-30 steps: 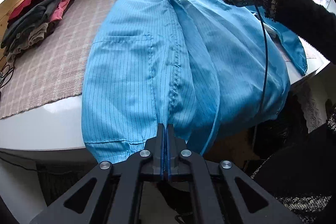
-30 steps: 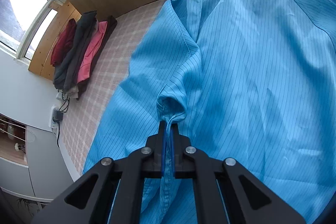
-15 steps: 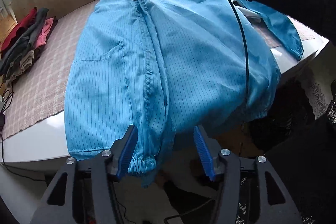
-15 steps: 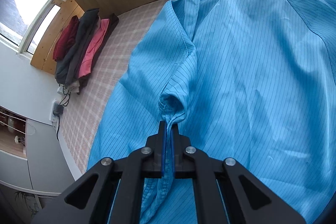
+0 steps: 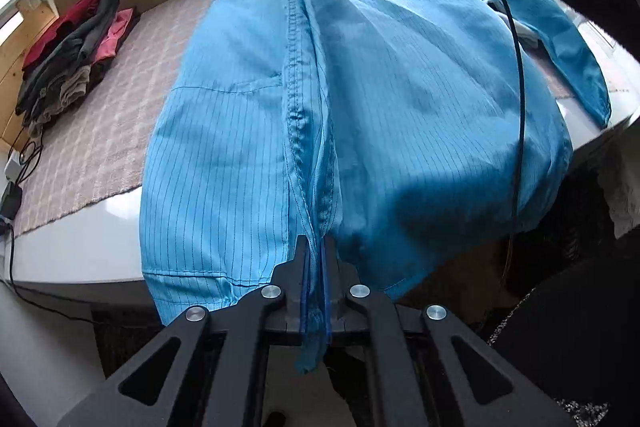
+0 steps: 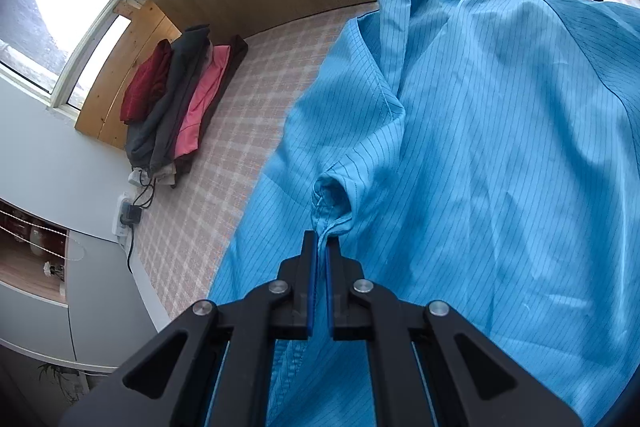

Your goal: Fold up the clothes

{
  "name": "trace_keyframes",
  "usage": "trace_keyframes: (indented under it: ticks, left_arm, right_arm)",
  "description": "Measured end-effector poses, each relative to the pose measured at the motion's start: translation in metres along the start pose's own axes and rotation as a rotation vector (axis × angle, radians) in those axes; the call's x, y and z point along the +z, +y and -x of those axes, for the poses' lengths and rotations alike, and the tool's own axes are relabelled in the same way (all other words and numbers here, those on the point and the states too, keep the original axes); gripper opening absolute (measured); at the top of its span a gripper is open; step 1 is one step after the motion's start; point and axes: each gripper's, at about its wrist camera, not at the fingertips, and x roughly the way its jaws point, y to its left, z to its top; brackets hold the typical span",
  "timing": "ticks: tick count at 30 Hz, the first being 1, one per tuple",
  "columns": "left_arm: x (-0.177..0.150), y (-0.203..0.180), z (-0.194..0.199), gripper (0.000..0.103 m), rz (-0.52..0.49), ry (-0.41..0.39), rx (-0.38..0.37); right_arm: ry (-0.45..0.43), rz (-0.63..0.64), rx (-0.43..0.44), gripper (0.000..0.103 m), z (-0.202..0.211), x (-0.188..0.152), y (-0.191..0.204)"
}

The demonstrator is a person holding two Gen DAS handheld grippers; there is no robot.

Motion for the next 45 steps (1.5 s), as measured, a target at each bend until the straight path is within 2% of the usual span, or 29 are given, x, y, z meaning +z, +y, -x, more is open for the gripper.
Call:
trace_keyframes:
  ticks: [3, 7, 10, 14, 15, 18, 21, 25, 29, 36, 39, 42, 43, 45]
  left_arm:
    - [0.002, 0.027, 0.019, 0.004, 0.037, -0.034, -0.013]
    - [0.009, 0.071, 0.032, 0.004, 0.045, -0.028, 0.088]
    - [0.015, 0.117, 0.045, 0.003, 0.037, -0.028, 0.191]
    - [0.017, 0.16, 0.08, 0.002, 0.032, -0.04, 0.317]
    - [0.017, 0.16, 0.085, 0.002, 0.019, -0.045, 0.325]
    - [0.016, 0.135, 0.085, 0.002, -0.047, -0.053, 0.292]
    - [0.011, 0.091, 0.057, 0.002, -0.126, -0.026, 0.2]
    - [-0.004, 0.036, 0.009, 0.0, -0.202, 0.052, 0.07]
    - [-0.014, 0.007, -0.027, 0.0, -0.243, 0.112, 0.033]
    - [0.001, -0.009, -0.027, 0.001, -0.19, 0.08, -0.023]
    - [-0.002, -0.01, -0.014, 0.007, -0.175, 0.084, -0.059]
    - [-0.016, 0.008, 0.022, 0.019, -0.116, 0.063, -0.092]
    - [-0.021, 0.019, 0.036, 0.02, -0.087, 0.054, -0.092]
    - [-0.026, 0.047, 0.052, 0.02, -0.021, 0.044, -0.037]
  right_arm:
    - [-0.014, 0.022, 0.012, 0.004, 0.002, 0.008, 0.021]
    - [-0.011, 0.061, 0.017, 0.004, -0.01, 0.026, 0.06]
    - [0.003, 0.089, 0.021, 0.004, -0.031, 0.042, 0.094]
    - [-0.02, 0.112, 0.141, 0.004, -0.036, 0.066, 0.146]
    - [-0.031, 0.131, 0.163, 0.004, -0.03, 0.068, 0.155]
    - [-0.061, 0.197, 0.151, 0.004, -0.014, 0.061, 0.156]
    - [-0.034, 0.152, 0.098, 0.004, -0.012, 0.045, 0.116]
    - [-0.012, 0.056, 0.023, 0.004, -0.014, 0.02, 0.05]
    - [0.007, -0.008, -0.06, 0.004, -0.023, 0.007, 0.003]
    - [-0.012, 0.014, -0.114, 0.004, -0.031, 0.016, -0.003]
    - [0.033, 0.037, -0.125, 0.004, -0.045, 0.019, 0.002]
    - [0.061, 0.075, -0.203, 0.009, -0.049, 0.017, 0.009]
    - [0.048, 0.082, -0.222, 0.012, -0.042, 0.015, 0.011]
    - [0.017, 0.101, -0.257, 0.014, -0.027, 0.01, 0.015]
